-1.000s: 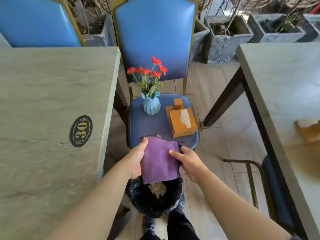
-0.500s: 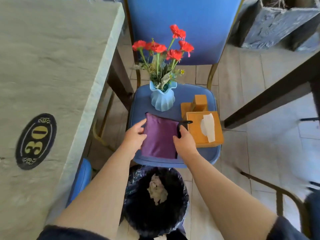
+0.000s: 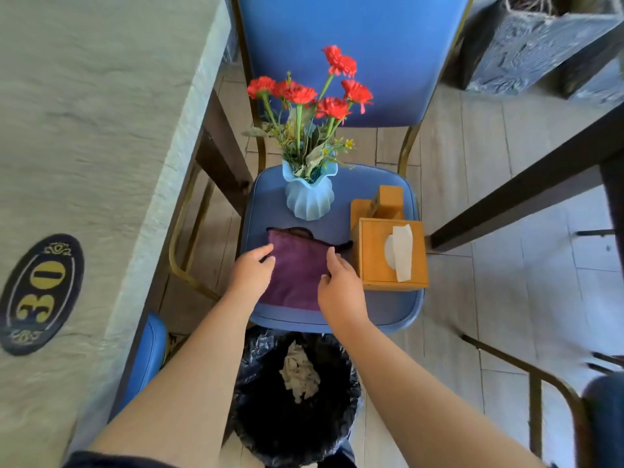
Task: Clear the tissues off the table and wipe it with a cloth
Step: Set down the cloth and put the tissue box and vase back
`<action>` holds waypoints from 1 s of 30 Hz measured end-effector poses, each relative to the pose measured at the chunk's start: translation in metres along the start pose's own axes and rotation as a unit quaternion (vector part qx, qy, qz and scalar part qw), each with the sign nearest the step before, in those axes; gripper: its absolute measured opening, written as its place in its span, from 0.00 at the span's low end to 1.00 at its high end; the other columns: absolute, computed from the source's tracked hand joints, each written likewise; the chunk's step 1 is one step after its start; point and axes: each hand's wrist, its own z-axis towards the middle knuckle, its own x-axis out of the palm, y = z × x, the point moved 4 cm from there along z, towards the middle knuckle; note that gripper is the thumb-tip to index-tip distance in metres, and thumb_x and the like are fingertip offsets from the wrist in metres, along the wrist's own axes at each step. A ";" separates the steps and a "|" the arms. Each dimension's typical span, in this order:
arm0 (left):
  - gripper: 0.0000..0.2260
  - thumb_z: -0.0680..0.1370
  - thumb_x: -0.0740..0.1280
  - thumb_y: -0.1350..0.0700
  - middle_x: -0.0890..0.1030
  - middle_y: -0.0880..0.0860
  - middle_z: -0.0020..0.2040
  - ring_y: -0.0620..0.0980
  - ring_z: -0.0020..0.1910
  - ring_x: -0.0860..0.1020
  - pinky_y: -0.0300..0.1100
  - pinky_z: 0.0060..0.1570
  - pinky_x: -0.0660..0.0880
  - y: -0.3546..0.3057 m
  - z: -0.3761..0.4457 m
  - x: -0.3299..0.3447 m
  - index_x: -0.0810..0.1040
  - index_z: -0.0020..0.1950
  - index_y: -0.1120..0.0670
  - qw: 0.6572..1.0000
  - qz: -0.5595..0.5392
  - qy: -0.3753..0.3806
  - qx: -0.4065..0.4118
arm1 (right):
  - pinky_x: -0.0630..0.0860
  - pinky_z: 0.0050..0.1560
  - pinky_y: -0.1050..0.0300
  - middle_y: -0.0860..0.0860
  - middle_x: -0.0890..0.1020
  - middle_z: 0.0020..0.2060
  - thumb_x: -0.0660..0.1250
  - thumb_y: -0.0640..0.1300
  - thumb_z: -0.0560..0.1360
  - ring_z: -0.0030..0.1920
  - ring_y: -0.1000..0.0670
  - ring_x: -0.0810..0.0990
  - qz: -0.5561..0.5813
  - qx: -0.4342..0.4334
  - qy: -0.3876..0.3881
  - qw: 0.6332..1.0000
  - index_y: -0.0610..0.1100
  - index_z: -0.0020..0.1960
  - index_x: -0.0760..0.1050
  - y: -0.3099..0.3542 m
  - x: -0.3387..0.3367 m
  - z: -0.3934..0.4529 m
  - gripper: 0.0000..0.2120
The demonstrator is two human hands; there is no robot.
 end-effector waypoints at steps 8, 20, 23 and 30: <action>0.14 0.81 0.57 0.57 0.80 0.43 0.57 0.42 0.59 0.77 0.44 0.62 0.72 -0.076 -0.045 0.054 0.79 0.60 0.46 0.991 -0.071 0.049 0.101 | 0.72 0.55 0.60 0.52 0.73 0.55 0.57 0.30 0.76 0.55 0.52 0.73 0.103 -0.010 -0.294 0.950 0.49 0.64 0.75 -0.017 -0.108 -0.022 0.22; 0.24 0.82 0.58 0.48 0.68 0.44 0.68 0.43 0.60 0.68 0.38 0.55 0.66 -0.064 -0.041 0.151 0.54 0.77 0.44 0.982 -0.140 0.123 -0.002 | 0.71 0.60 0.55 0.51 0.72 0.66 0.53 0.51 0.83 0.62 0.51 0.71 0.217 0.154 -0.110 0.958 0.48 0.74 0.62 -0.103 -0.107 0.036 0.21; 0.25 0.82 0.58 0.49 0.70 0.43 0.68 0.43 0.60 0.70 0.36 0.52 0.66 -0.060 -0.042 0.152 0.54 0.77 0.41 0.977 -0.170 0.129 -0.019 | 0.71 0.56 0.56 0.53 0.74 0.60 0.52 0.50 0.83 0.58 0.53 0.72 0.254 0.143 -0.128 0.948 0.49 0.72 0.64 -0.101 -0.101 0.033 0.19; 0.23 0.82 0.58 0.49 0.71 0.40 0.69 0.41 0.62 0.69 0.39 0.56 0.64 -0.062 -0.086 0.115 0.56 0.76 0.37 0.977 -0.164 0.138 0.000 | 0.73 0.58 0.53 0.59 0.75 0.53 0.51 0.51 0.83 0.57 0.54 0.74 0.264 0.133 -0.171 0.940 0.52 0.70 0.67 -0.078 -0.089 -0.018 0.18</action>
